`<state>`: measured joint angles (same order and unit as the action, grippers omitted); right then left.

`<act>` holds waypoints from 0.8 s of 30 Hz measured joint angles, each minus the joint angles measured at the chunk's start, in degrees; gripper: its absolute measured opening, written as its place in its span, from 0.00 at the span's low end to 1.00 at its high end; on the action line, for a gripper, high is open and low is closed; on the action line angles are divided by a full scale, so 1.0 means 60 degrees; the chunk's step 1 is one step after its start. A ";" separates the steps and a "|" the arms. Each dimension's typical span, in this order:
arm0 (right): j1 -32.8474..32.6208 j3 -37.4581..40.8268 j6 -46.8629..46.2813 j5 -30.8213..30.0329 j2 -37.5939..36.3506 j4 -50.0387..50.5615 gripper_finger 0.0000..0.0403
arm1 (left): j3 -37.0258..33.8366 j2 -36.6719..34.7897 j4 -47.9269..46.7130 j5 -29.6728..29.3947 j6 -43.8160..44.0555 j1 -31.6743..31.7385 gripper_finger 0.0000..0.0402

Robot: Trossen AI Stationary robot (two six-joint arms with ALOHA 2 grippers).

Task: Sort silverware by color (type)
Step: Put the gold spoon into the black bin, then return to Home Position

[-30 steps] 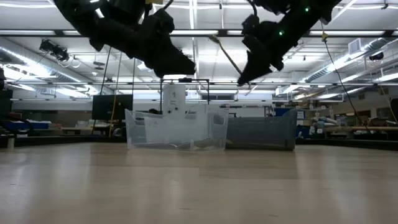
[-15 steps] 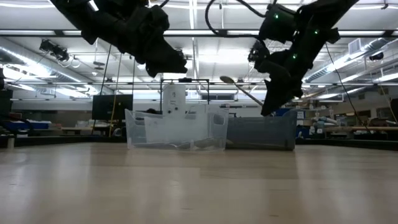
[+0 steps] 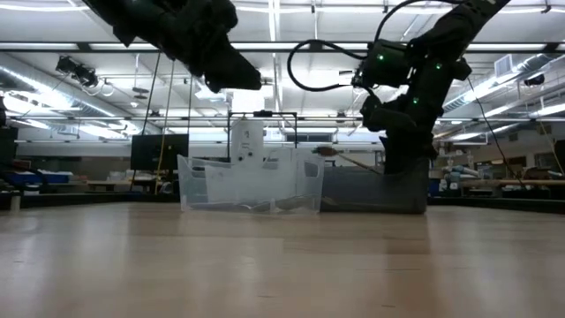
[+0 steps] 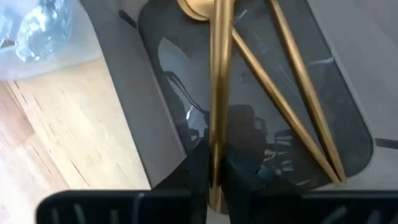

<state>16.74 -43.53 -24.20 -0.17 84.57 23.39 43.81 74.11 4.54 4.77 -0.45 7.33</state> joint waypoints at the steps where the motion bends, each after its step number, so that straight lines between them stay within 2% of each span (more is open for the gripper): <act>1: -0.0004 0.0011 0.0073 -0.0023 0.0001 -0.0006 0.12 | -0.0001 -0.0134 -0.0081 -0.0123 -0.0095 0.0000 0.43; 6: 0.0000 0.0034 0.0198 -0.0054 -0.0094 -0.0099 0.23 | -0.0206 -0.0841 -0.0428 -0.0348 -0.0578 0.0092 0.43; 12: 0.0034 0.0074 0.0159 -0.0030 -0.0266 -0.0147 0.32 | -0.0733 -0.1314 -0.0096 -0.0362 -0.0608 0.0384 0.43; 16: 0.0051 0.0077 0.0346 -0.0061 -0.0364 -0.0266 0.34 | -0.1475 -0.1709 0.0749 -0.0330 -0.0543 0.0485 0.43; 20: 0.0110 0.0077 0.0755 -0.0028 -0.0541 -0.0309 0.34 | -0.2085 -0.2457 0.0957 -0.0321 -0.0479 0.0695 0.43; 24: 0.0125 0.0093 0.1284 -0.0137 -0.0987 -0.1087 0.34 | -0.2604 -0.3307 0.1120 -0.0300 -0.0299 0.0915 0.43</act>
<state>17.49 -42.98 -16.50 -0.99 78.65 16.87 28.19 54.26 11.26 2.97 -2.24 12.82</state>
